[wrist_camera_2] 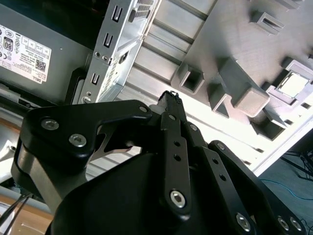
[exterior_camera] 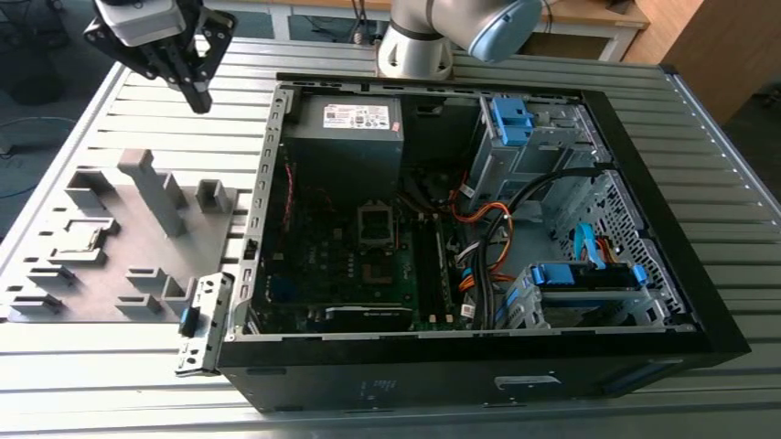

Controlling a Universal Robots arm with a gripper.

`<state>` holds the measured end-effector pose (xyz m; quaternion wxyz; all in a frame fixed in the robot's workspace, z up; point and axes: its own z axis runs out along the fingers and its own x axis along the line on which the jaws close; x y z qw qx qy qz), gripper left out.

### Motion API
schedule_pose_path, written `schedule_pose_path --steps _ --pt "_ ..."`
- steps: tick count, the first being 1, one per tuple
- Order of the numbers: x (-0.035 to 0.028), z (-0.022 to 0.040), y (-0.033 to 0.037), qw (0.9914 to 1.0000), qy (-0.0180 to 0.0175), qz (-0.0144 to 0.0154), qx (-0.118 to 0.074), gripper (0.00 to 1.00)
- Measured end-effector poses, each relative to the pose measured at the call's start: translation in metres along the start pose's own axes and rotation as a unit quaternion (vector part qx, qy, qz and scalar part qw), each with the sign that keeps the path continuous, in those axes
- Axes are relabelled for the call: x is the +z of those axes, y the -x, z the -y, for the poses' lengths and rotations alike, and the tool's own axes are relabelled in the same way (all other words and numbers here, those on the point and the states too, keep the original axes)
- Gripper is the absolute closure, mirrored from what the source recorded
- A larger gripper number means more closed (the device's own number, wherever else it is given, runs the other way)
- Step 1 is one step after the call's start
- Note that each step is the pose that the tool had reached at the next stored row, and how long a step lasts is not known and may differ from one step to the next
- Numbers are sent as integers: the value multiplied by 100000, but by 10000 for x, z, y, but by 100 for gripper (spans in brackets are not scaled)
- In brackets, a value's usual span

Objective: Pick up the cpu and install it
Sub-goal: 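Reach for the cpu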

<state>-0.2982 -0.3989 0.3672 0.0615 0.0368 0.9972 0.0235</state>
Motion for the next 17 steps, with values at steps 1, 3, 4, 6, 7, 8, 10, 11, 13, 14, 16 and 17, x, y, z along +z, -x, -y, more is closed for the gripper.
schedule_pose_path --steps 1,3,4,6,7,8,10,11,13,14,16,17 --pt "5 1 -6 100000 4 26 -6 89" --pt "8 2 -12 100000 6 58 -11 89" --pt "8 2 -12 100000 3 56 -14 89" --pt "8 2 -13 100000 0 57 -12 89" --pt "8 2 -14 100000 1 59 -8 89" --pt "10 2 -15 100000 6 75 -12 89" --pt "16 3 -23 100000 10 175 -5 89" --pt "19 3 -32 100000 11 261 -11 89" --pt "27 6 -65 99999 36 478 -23 89" --pt "30 8 -87 99998 41 573 -30 89" --pt "37 12 -135 99997 56 729 -40 89" --pt "41 14 -158 99997 65 784 -45 89"
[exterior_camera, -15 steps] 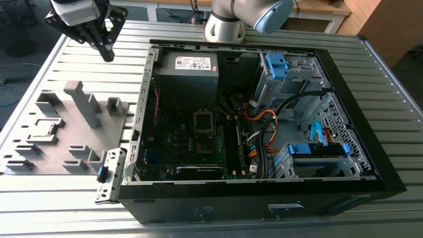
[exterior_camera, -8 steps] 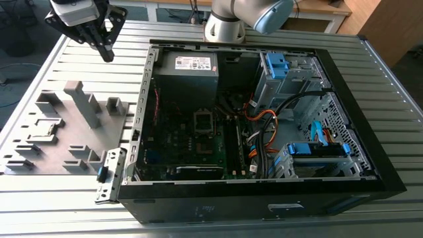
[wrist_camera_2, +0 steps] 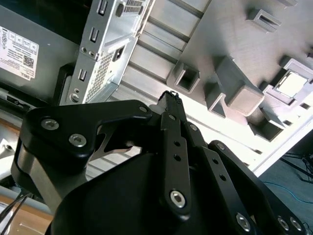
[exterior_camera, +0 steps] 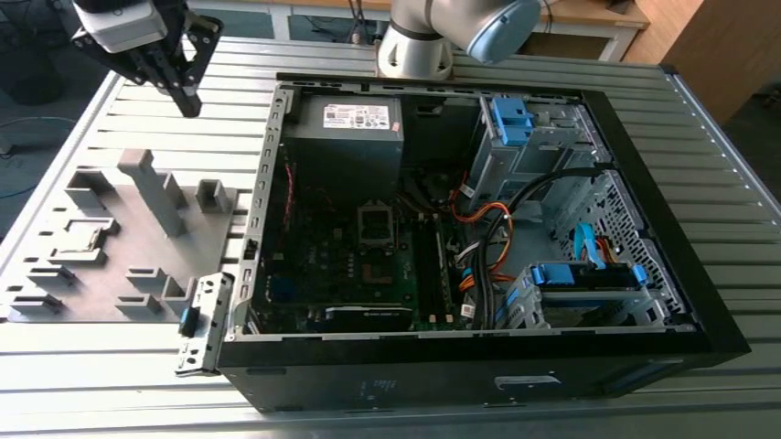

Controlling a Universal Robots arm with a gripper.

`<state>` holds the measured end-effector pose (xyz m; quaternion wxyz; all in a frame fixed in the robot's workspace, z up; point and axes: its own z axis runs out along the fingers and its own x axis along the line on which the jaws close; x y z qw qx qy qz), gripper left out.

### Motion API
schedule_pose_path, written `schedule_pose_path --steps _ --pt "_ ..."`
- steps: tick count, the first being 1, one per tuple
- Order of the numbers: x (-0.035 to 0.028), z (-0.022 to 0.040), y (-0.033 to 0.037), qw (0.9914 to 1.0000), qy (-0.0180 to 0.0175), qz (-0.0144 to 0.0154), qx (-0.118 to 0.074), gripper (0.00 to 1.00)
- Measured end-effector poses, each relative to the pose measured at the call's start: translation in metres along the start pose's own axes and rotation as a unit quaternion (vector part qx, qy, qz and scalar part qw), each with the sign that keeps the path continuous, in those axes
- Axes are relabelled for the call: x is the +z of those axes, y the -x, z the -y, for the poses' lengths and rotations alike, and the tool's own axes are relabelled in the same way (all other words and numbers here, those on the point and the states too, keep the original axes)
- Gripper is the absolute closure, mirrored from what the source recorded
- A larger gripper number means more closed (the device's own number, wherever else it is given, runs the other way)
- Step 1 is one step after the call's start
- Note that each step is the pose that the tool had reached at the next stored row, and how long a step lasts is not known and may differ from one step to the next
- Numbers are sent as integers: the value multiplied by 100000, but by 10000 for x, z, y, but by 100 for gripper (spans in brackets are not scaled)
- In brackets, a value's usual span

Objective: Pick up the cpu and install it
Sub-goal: 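Reach for the cpu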

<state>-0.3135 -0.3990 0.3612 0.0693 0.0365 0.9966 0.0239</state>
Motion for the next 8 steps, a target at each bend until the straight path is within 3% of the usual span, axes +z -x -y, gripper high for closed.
schedule_pose_path --steps 5,8 --pt "11 8 -104 100000 -62 66 -7 89" --pt "13 9 -116 100000 -112 77 -20 89"
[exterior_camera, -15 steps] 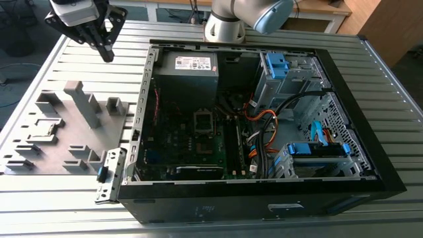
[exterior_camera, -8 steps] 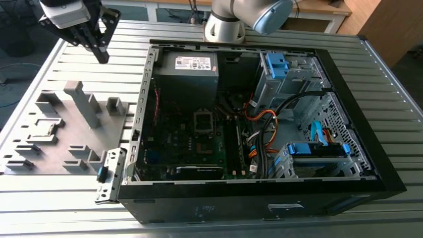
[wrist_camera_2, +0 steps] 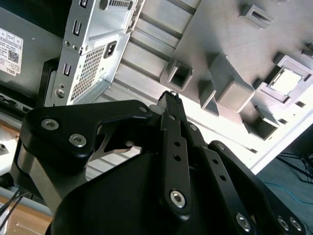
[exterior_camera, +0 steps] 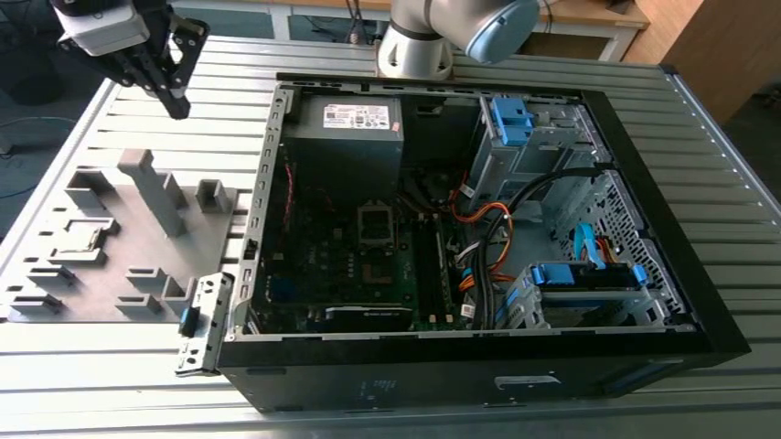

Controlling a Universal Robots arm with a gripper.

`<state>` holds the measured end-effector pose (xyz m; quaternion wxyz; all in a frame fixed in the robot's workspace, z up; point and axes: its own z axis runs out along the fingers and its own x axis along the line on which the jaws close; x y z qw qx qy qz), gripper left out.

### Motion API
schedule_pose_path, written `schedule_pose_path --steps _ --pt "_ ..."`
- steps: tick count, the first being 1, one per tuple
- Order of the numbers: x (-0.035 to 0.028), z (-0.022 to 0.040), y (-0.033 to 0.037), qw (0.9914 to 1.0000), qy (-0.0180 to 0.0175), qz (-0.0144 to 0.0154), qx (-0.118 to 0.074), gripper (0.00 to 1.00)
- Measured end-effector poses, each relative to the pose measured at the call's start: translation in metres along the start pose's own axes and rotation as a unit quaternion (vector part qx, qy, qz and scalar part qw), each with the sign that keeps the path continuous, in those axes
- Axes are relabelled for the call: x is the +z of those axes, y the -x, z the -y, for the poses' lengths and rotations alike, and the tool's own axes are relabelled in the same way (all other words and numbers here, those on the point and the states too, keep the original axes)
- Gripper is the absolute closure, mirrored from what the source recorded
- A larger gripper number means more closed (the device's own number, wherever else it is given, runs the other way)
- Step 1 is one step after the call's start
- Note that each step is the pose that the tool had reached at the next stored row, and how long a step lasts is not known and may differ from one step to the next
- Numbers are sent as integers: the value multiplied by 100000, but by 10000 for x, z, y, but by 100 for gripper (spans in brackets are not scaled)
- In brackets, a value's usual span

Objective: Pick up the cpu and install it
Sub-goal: 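Reach for the cpu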

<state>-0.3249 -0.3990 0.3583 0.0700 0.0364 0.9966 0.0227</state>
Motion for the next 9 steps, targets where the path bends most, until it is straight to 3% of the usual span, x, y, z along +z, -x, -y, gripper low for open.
schedule_pose_path --steps 3,4,9 --pt "0 0 -1 100000 -16 -18 5 89" --pt "3 0 -2 100000 -27 -308 15 89" --pt "22 1 -4 99948 -186 -3209 144 89"
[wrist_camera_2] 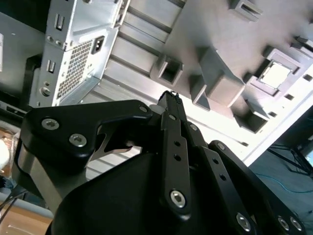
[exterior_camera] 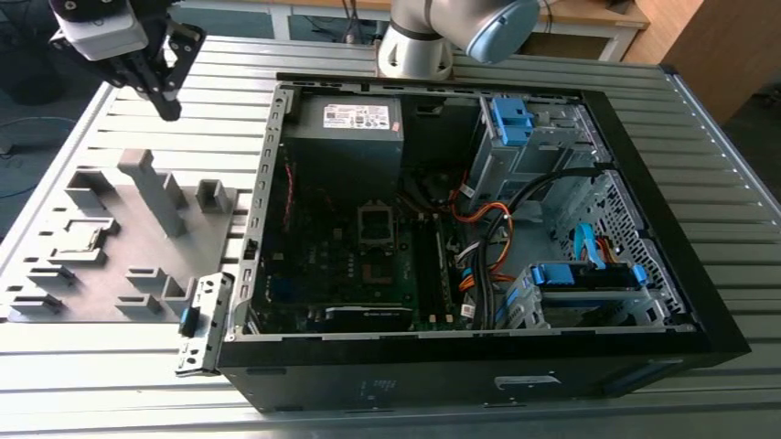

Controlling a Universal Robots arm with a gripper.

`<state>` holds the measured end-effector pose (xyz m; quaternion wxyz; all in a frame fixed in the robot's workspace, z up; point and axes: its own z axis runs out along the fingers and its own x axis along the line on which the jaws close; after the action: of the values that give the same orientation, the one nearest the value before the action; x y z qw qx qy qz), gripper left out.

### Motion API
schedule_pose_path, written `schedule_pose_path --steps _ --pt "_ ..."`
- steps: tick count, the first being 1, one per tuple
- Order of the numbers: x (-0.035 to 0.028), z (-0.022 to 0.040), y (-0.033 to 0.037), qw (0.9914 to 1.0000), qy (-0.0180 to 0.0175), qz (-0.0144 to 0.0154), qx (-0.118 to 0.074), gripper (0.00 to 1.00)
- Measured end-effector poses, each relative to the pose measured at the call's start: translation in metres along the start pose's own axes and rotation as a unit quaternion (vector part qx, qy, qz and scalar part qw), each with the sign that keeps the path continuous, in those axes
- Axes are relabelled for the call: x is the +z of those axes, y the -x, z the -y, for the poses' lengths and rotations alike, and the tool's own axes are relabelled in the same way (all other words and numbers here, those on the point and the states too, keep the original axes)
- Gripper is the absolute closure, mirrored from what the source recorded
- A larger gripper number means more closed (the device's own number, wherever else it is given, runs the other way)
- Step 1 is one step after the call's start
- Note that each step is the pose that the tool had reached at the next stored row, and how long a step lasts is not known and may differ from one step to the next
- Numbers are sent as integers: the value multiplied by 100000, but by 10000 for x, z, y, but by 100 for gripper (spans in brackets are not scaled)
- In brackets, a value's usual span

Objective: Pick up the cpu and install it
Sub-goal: 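Reach for the cpu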

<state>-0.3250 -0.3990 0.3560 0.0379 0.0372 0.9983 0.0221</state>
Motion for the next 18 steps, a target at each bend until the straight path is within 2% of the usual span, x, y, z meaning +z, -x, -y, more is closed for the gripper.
schedule_pose_path --steps 3,5,7,9,10,16,18 --pt "13 1 -1 99985 -122 -1721 54 89" --pt "23 1 -2 99962 -201 -2743 93 89" --pt "30 1 -3 99947 -236 -3255 120 89" --pt "36 1 -3 99935 -262 -3584 132 89" --pt "36 2 -3 99934 -274 -3628 133 89" --pt "38 3 -7 99934 -269 -3629 129 89" --pt "40 6 -45 99934 -268 -3622 125 89"
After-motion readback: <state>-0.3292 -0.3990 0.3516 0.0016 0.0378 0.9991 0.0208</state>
